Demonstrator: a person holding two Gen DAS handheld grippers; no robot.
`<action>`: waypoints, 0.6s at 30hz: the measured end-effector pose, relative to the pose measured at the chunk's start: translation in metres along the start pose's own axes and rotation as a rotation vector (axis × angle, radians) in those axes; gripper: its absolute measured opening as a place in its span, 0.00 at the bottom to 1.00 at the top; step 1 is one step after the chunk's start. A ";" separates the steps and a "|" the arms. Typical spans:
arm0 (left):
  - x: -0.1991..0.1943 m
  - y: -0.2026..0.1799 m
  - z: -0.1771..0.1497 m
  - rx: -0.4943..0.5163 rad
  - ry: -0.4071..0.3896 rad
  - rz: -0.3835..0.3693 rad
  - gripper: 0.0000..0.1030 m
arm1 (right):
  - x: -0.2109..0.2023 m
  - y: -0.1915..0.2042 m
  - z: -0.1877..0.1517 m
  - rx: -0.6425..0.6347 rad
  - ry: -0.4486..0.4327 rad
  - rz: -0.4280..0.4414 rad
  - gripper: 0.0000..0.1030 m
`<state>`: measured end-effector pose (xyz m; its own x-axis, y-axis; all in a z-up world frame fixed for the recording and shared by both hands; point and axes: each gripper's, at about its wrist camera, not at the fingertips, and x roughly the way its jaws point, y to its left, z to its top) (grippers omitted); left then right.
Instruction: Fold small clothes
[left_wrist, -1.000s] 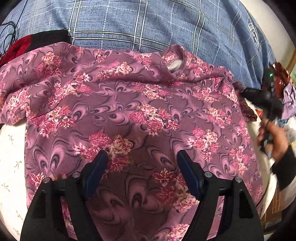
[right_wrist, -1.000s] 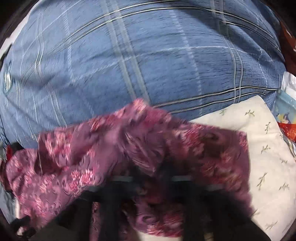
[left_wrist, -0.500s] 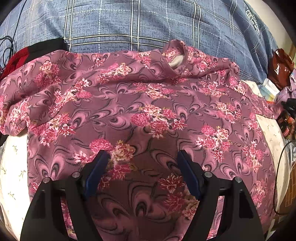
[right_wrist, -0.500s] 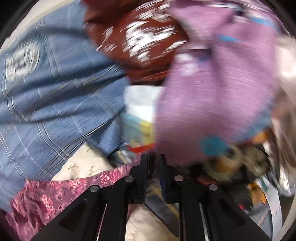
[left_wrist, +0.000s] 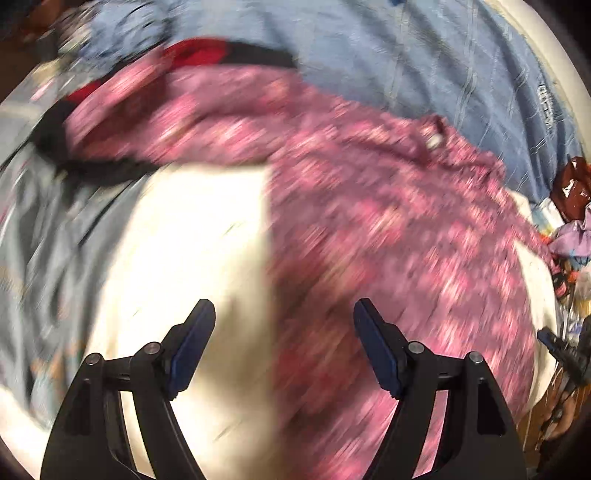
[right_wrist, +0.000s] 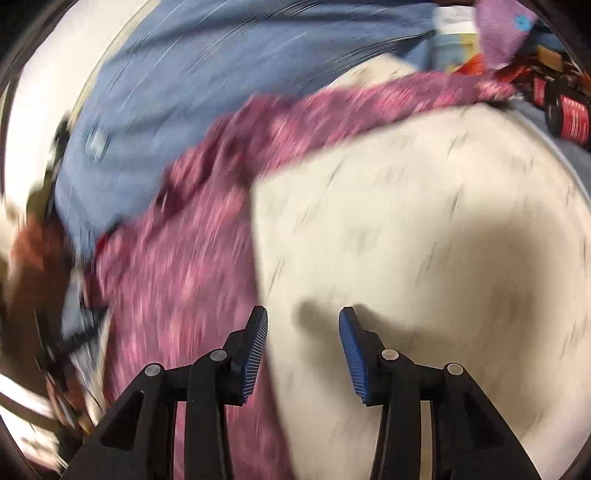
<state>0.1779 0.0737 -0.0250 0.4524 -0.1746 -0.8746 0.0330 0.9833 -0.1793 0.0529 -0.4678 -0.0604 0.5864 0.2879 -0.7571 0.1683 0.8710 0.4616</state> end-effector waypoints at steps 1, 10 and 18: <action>-0.005 0.011 -0.011 -0.015 0.015 0.005 0.75 | -0.001 0.006 -0.015 -0.032 0.010 -0.007 0.43; -0.004 0.030 -0.094 -0.113 0.211 -0.163 0.79 | -0.009 0.056 -0.074 -0.251 0.039 -0.040 0.65; -0.008 -0.044 -0.136 0.147 0.202 -0.116 0.09 | -0.010 0.062 -0.082 -0.310 0.036 -0.118 0.04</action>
<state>0.0515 0.0248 -0.0714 0.2512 -0.2793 -0.9268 0.2096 0.9504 -0.2296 -0.0074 -0.3840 -0.0622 0.5475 0.1868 -0.8157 -0.0185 0.9772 0.2113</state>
